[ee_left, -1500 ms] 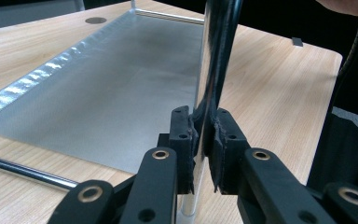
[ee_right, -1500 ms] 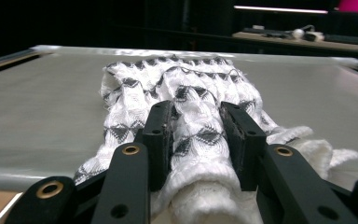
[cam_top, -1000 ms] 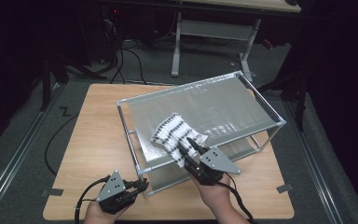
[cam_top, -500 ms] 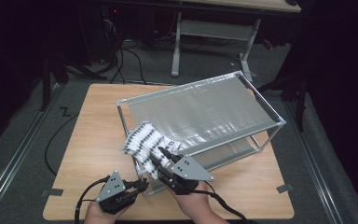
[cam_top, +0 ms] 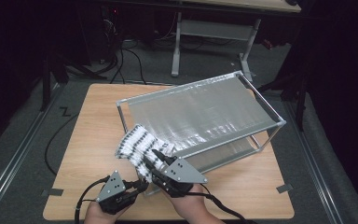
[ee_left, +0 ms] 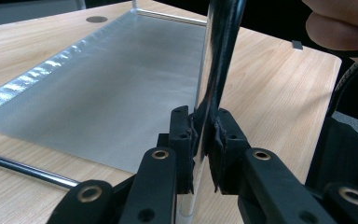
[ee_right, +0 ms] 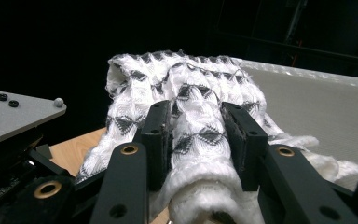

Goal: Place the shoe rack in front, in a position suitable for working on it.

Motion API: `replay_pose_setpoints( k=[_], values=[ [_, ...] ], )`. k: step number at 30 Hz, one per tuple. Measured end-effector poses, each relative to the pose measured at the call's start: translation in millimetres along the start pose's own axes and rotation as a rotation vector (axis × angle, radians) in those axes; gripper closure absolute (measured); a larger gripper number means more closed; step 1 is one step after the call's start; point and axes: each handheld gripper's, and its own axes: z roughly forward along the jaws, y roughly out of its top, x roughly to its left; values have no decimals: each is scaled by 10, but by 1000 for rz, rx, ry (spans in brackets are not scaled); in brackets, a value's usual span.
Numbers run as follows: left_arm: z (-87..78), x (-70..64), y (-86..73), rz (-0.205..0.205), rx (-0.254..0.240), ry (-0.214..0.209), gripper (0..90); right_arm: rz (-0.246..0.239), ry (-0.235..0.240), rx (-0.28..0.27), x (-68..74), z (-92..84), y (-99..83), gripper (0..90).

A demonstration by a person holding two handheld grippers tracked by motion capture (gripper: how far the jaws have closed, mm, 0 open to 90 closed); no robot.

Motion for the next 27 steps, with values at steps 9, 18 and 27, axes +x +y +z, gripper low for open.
replay_pose_setpoints(
  k=[9, 18, 27],
  values=[
    [-3, 0, -1, -2, 2, 1, 804, -10, -26, 11, -37, 3, 4, 635],
    [-1, -7, -3, -6, 0, 7, 804, -31, -65, 15, -174, -41, -12, 636],
    [0, 3, -3, -63, -2, -3, 795, -17, -93, 5, -331, -147, -53, 636]
  ],
)
